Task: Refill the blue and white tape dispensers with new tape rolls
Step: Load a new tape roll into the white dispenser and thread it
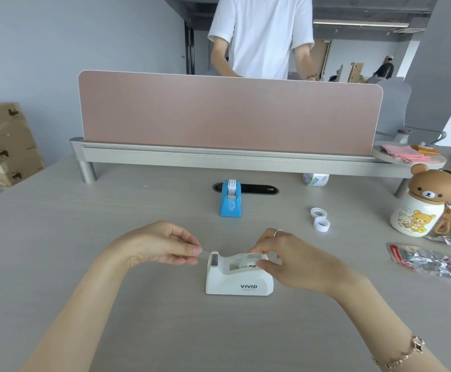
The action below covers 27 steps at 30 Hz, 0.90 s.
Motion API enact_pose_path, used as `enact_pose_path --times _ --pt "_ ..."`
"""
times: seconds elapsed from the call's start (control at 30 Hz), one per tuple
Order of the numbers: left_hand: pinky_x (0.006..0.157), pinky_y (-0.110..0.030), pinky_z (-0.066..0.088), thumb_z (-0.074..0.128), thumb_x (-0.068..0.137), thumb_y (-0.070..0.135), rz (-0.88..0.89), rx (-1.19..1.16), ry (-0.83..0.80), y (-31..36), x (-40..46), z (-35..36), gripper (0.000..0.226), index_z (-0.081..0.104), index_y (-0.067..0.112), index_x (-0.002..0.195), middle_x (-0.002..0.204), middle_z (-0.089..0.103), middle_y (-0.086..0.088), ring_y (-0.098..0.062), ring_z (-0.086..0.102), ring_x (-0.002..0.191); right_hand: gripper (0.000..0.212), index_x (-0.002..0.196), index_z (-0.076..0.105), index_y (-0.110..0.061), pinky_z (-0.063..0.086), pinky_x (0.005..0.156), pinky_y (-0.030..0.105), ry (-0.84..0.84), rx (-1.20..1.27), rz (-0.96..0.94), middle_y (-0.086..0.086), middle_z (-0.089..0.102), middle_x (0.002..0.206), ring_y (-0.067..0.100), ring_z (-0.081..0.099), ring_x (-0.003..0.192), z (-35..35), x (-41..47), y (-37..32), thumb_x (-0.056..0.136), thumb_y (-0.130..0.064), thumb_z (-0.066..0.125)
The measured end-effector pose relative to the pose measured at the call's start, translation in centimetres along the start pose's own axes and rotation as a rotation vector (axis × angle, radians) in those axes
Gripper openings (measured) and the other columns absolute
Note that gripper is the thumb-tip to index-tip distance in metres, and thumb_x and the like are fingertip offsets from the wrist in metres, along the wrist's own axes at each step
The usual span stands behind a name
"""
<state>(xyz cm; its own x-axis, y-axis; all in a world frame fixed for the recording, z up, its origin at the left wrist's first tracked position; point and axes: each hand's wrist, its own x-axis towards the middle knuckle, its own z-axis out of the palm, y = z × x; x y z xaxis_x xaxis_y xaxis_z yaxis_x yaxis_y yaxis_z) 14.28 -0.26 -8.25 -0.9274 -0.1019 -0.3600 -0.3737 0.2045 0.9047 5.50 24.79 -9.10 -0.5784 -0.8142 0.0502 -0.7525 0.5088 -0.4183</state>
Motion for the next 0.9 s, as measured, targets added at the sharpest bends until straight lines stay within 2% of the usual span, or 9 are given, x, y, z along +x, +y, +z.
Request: enact_pose_path --times 0.13,0.3,0.47,0.6,0.73,0.8,0.9 --pt "0.065 -0.015 0.056 0.073 0.08 0.01 -0.005 0.007 -0.024 -0.4 0.1 -0.3 0.013 0.069 0.007 0.092 0.076 0.074 0.001 -0.011 0.074 0.079 0.026 0.111 0.065 -0.031 0.043 0.084 0.022 -0.006 -0.048 -0.012 -0.01 0.055 0.109 0.0 0.047 0.089 -0.1 -0.1 -0.4 0.093 -0.022 0.049" --pt "0.067 -0.015 0.056 0.073 0.08 0.012 -0.005 0.044 -0.055 -1.0 0.5 -0.4 0.01 0.068 0.011 0.089 0.075 0.072 0.004 -0.009 0.072 0.077 0.008 0.093 0.055 -0.028 0.044 0.079 0.019 0.027 -0.019 -0.002 -0.009 0.057 0.101 0.005 0.053 0.096 -0.5 -0.2 -0.2 0.091 -0.021 0.052" --pt "0.066 -0.014 0.054 0.074 0.08 0.017 -0.008 0.116 -0.041 -1.7 1.1 -0.5 0.01 0.07 0.014 0.089 0.071 0.07 0.008 -0.002 0.068 0.071 0.012 0.102 0.057 -0.023 0.047 0.082 0.023 0.026 -0.046 0.028 -0.014 0.053 0.099 0.005 0.052 0.094 -0.4 -0.3 -0.1 0.091 -0.023 0.051" --pt "0.064 -0.013 0.048 0.073 0.081 0.024 0.012 0.217 -0.013 -2.3 1.7 -0.5 0.008 0.071 0.019 0.088 0.063 0.067 0.013 0.002 0.061 0.062 0.012 0.101 0.056 -0.024 0.049 0.083 0.028 0.019 -0.04 0.042 -0.012 0.054 0.102 0.006 0.053 0.093 -0.4 -0.4 -0.1 0.091 -0.024 0.05" --pt "0.055 -0.012 0.041 0.074 0.081 0.027 0.026 0.292 -0.017 -2.7 2.1 -0.3 0.009 0.072 0.021 0.086 0.065 0.063 0.013 0.002 0.052 0.054 0.01 0.1 0.055 -0.026 0.049 0.085 0.03 0.005 -0.031 0.041 -0.01 0.055 0.103 0.009 0.055 0.099 -0.4 -0.3 0.0 0.091 -0.025 0.05" --pt "0.056 -0.012 0.04 0.073 0.081 0.031 0.019 0.341 -0.014 -2.9 2.2 0.0 0.009 0.071 0.025 0.088 0.073 0.064 0.015 0.002 0.051 0.058 0.01 0.1 0.055 -0.027 0.049 0.085 0.03 0.004 -0.031 0.043 -0.009 0.056 0.104 0.009 0.055 0.1 -0.4 -0.3 0.1 0.092 -0.026 0.05" --pt "0.065 -0.018 0.04 0.071 0.082 0.036 0.04 0.385 -0.016 -3.2 2.4 0.5 0.014 0.071 0.027 0.093 0.087 0.069 0.014 0.001 0.055 0.076 0.009 0.099 0.054 -0.028 0.049 0.086 0.031 0.0 -0.028 0.046 -0.01 0.056 0.104 0.009 0.055 0.1 -0.3 -0.3 0.0 0.092 -0.026 0.049"
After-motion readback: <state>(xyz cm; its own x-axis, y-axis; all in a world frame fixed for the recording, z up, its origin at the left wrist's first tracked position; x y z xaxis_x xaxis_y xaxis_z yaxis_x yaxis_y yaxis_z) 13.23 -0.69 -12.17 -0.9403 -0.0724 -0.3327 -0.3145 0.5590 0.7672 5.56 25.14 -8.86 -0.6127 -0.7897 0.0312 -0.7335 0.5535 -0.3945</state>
